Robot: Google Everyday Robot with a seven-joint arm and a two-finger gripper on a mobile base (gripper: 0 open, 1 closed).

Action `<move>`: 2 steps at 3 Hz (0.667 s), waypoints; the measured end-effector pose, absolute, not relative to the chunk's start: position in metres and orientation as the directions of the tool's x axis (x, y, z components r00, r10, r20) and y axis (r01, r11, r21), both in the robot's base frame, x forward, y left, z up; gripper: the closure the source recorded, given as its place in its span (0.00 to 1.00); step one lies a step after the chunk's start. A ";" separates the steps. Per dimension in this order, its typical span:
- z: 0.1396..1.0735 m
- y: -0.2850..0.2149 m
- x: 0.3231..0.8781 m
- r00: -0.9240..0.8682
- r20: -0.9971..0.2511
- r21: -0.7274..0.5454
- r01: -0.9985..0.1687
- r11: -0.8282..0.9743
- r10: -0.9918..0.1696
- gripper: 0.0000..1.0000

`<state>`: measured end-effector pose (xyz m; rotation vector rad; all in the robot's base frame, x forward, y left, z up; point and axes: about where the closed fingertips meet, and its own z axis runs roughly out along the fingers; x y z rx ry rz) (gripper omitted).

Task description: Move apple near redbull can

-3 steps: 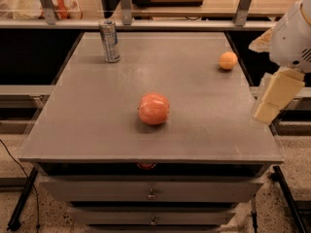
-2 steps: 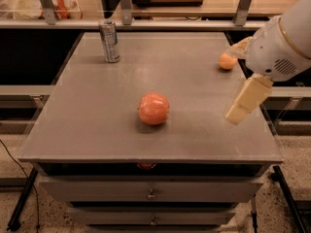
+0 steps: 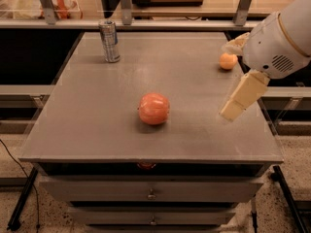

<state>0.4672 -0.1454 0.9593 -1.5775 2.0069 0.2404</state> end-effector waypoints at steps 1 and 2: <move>0.946 -0.132 0.458 -0.118 -0.533 -0.174 -0.954 0.245 -0.838 0.00; 0.928 -0.112 0.458 -0.085 -0.571 -0.150 -0.967 0.205 -0.816 0.00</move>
Offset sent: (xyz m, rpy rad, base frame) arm -0.0059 0.0575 -0.0548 0.1222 0.0557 0.1557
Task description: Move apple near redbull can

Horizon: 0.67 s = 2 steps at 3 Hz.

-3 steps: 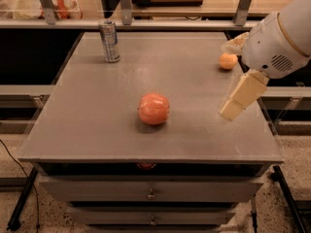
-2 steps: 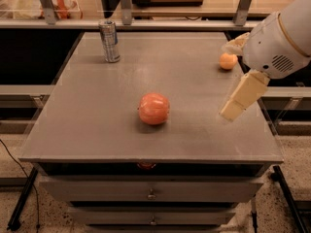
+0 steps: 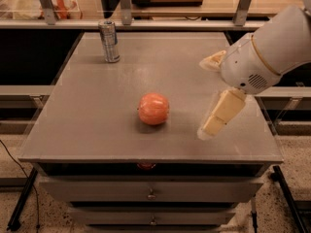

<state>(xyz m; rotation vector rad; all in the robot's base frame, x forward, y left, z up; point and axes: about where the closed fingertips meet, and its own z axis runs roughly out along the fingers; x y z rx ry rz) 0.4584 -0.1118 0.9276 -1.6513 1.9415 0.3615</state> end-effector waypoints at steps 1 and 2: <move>0.914 -0.087 0.468 -0.050 -0.619 -0.144 -0.974 0.175 -0.784 0.00; 0.906 -0.059 0.478 -0.021 -0.663 -0.147 -0.977 0.158 -0.748 0.00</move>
Offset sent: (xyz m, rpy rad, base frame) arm 0.0343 0.0831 -0.0312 0.1882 -0.0365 0.0892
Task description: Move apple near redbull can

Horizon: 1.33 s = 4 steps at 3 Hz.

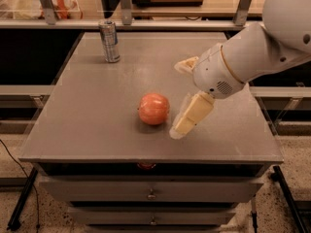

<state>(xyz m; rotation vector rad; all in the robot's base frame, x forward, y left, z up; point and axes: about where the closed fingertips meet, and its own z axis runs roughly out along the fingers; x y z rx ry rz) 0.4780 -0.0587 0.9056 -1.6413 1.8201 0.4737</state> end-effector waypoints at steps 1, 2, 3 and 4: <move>0.902 -0.027 0.482 0.012 -0.703 -0.148 -0.981 0.130 -0.711 0.00; 0.890 -0.002 0.485 0.025 -0.727 -0.123 -0.988 0.095 -0.686 0.00; 0.881 0.012 0.493 0.032 -0.732 -0.111 -0.991 0.073 -0.681 0.00; 0.875 0.013 0.501 0.028 -0.719 -0.109 -0.991 0.073 -0.694 0.00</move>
Offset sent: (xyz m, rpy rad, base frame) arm 0.0138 0.0845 -0.0317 0.1334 0.0456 0.1185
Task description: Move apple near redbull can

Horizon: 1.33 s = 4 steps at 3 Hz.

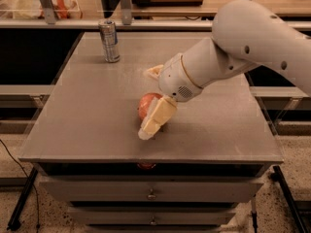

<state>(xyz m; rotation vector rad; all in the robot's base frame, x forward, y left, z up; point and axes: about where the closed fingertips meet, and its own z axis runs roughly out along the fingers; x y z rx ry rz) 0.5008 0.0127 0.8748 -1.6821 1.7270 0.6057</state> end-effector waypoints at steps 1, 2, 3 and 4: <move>0.869 0.007 0.506 0.017 -0.705 -0.103 -0.992 0.079 -0.709 0.00; 0.863 0.000 0.509 0.006 -0.693 -0.096 -0.992 0.085 -0.721 0.00; 0.859 -0.007 0.509 -0.006 -0.687 -0.088 -0.992 0.091 -0.727 0.00; 0.855 -0.016 0.509 -0.018 -0.678 -0.083 -0.991 0.101 -0.735 0.19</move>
Offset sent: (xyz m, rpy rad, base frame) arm 0.0135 -0.0264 -0.0202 -0.0551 0.0310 -0.0327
